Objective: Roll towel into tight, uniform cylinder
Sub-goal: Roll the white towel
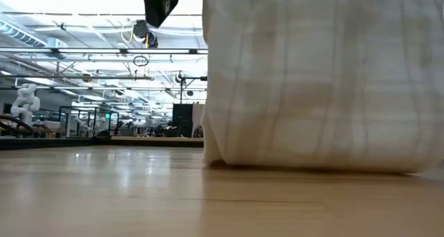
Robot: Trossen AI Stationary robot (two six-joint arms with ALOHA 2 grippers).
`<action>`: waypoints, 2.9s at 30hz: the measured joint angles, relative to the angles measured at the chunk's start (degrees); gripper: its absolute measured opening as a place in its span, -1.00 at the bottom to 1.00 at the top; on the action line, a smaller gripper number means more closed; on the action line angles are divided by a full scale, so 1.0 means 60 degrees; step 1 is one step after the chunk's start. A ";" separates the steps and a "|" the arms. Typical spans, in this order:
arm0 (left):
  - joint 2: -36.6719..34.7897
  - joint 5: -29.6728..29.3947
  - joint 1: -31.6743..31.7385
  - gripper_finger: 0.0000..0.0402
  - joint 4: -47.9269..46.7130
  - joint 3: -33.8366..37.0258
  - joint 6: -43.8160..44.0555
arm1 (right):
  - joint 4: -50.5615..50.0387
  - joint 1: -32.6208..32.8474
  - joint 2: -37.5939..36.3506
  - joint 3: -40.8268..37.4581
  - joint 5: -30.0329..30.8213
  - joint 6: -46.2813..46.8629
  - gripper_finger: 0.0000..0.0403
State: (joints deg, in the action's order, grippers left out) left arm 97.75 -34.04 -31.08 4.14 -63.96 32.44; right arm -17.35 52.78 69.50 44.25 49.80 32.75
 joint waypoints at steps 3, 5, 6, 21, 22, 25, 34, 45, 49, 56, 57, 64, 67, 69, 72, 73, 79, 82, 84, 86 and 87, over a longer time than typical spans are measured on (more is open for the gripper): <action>-0.0036 0.0194 -0.0264 -0.91 0.0389 0.0000 0.0016 | 0.0381 0.0131 -0.0143 0.0000 -0.0243 0.0327 -0.99; -0.0025 0.0460 -0.0561 -0.91 0.0504 0.0000 0.0222 | 0.0806 0.0301 0.0011 0.0000 -0.0709 0.0692 -0.99; 0.0011 0.0512 -0.0704 -0.91 0.0526 0.0000 0.0418 | 0.1097 0.0389 0.0164 0.0000 -0.0933 0.0857 -0.99; 0.1320 0.1287 -0.1699 -0.91 0.0973 -0.0007 0.2767 | 0.4823 0.0957 0.3310 0.0007 -0.1914 0.2767 -0.97; 0.1438 0.1388 -0.1699 -0.91 0.0912 -0.0007 0.2864 | 0.4821 0.0951 0.3424 0.0007 -0.1903 0.2948 -0.97; 0.1684 0.1509 -0.1666 -0.91 0.0893 -0.0004 0.3043 | 0.4834 0.0899 0.3667 0.0007 -0.1911 0.3471 -0.97; 0.1990 0.2607 -0.1272 -0.91 0.0573 0.0000 0.3725 | 0.4919 0.0567 0.4664 0.0007 -0.2464 0.5431 -0.97; 0.2274 0.3464 -0.1036 -0.91 0.0412 0.0113 0.4296 | 0.5383 0.0411 0.5379 0.0004 -0.2879 0.5888 -0.97; 0.2284 0.3418 -0.0900 -0.91 0.0384 0.0188 0.4300 | 0.5213 0.0261 0.5379 0.0000 -0.3068 0.5668 -0.97; 0.2284 0.3231 -0.0858 -0.91 0.0380 0.0200 0.4303 | 0.4843 0.0137 0.5379 0.0000 -0.3128 0.5635 -0.91; 0.2284 0.3190 -0.0858 -0.91 0.0380 0.0200 0.4303 | 0.4849 0.0137 0.5379 0.0000 -0.3115 0.5535 -0.88; 0.2284 0.3082 -0.0850 -0.91 0.0391 0.0204 0.4296 | 0.4771 0.0160 0.4928 -0.0011 -0.3388 0.4662 -0.48; 0.2284 0.3046 -0.0850 -0.91 0.0391 0.0204 0.4296 | 0.4564 0.0348 0.4432 -0.0011 -0.3255 0.4366 -0.34; 0.2284 0.3039 -0.0850 -0.91 0.0387 0.0204 0.4300 | 0.4385 0.0589 0.4111 -0.0011 -0.2826 0.4252 -0.27; 0.2284 0.3034 -0.0850 -0.91 0.0391 0.0204 0.4312 | 0.4431 0.1081 0.3966 -0.0007 -0.1397 0.3877 -0.23; 0.2284 0.3031 -0.0850 -0.91 0.0391 0.0204 0.4369 | 0.4546 0.1265 0.3996 -0.0007 -0.0820 0.3708 -0.23; 0.2284 0.3024 -0.0850 -0.91 0.0113 0.0204 0.4549 | 0.6175 0.1662 0.4925 0.0004 0.0842 0.2931 -0.27; 0.2284 0.3024 -0.0839 -0.91 -0.0098 0.0204 0.4551 | 0.7419 0.1425 0.5453 0.0004 0.0854 0.2198 -0.31; 0.2284 0.3024 -0.0832 -0.91 -0.0180 0.0208 0.4549 | 0.8260 0.1153 0.5761 0.0004 0.0602 0.1751 -0.35; 0.2284 0.3024 -0.0832 -0.91 -0.0207 0.0208 0.4555 | 0.9012 0.0887 0.6036 0.0008 0.0285 0.1358 -0.40; 0.2284 0.3024 -0.0832 -0.91 -0.0208 0.0207 0.4555 | 0.9249 0.0764 0.6178 0.0023 0.0108 0.1207 -0.43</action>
State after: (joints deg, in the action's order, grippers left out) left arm 111.46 -15.90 -36.07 2.89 -62.72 59.77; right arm 38.14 57.36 106.57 44.39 50.45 40.00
